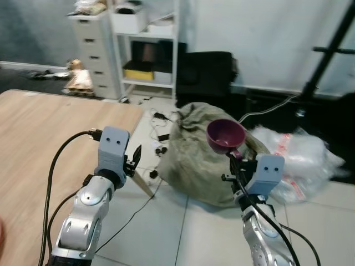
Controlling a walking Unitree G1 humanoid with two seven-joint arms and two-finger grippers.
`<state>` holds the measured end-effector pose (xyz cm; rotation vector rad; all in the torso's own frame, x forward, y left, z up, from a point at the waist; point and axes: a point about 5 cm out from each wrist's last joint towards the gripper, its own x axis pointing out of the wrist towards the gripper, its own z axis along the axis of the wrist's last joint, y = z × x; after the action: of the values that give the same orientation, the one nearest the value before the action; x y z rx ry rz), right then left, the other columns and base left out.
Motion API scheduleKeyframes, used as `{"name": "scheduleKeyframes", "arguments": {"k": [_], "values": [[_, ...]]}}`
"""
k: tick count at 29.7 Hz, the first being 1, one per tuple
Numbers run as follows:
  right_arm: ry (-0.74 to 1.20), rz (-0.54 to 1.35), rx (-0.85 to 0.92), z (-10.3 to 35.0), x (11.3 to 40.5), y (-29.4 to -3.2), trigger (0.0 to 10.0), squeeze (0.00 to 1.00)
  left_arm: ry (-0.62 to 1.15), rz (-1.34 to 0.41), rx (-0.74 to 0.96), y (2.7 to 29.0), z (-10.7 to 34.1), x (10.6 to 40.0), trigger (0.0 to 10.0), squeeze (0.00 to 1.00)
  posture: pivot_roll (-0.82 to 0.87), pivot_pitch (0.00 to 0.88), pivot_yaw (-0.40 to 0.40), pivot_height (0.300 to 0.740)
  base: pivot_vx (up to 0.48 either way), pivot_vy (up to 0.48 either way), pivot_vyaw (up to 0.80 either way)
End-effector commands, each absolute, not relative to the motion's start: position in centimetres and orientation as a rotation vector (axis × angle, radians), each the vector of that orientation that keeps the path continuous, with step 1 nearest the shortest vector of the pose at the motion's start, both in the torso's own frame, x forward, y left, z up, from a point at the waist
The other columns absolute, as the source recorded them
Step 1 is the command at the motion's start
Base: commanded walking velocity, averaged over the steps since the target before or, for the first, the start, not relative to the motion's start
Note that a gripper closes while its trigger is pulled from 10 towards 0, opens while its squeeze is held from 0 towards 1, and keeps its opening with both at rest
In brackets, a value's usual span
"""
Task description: Setting the table
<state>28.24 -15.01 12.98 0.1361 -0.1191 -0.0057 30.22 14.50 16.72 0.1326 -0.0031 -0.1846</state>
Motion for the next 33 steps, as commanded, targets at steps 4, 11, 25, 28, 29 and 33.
{"name": "scheduleKeyframes", "arguments": {"k": [4,11,25,28,29,33], "values": [[-0.112,-0.014,0.135,12.77,28.23,-15.10,10.0,0.00,0.014,-0.182,0.144,14.61,16.42,30.21,10.0,0.00,-0.03,0.000,0.126,0.740,0.000,0.000,-0.80],[-0.112,-0.013,0.134,12.77,28.21,-15.07,10.0,0.00,0.014,-0.183,0.144,14.64,16.41,30.21,10.0,0.00,-0.03,0.000,0.126,0.740,0.000,0.000,-0.80],[-0.112,-0.011,0.130,12.77,28.27,-15.08,10.0,0.00,0.012,-0.186,0.146,14.62,16.41,30.28,10.0,0.00,-0.03,0.000,0.125,0.740,0.000,0.000,-0.80],[-0.112,-0.012,0.129,12.80,28.32,-15.10,10.0,0.00,0.011,-0.187,0.145,14.57,16.43,30.30,10.0,0.00,-0.03,0.000,0.125,0.740,0.000,0.000,-0.80],[-0.112,-0.012,0.129,12.80,28.33,-15.10,10.0,0.00,0.011,-0.187,0.145,14.56,16.44,30.30,10.0,0.00,-0.03,0.000,0.125,0.740,0.000,0.000,-0.80],[-0.112,-0.012,0.127,12.80,28.31,-15.10,10.0,0.00,0.011,-0.189,0.145,14.55,16.43,30.30,10.0,0.00,-0.03,0.000,0.125,0.740,0.000,0.000,-0.80]]}}
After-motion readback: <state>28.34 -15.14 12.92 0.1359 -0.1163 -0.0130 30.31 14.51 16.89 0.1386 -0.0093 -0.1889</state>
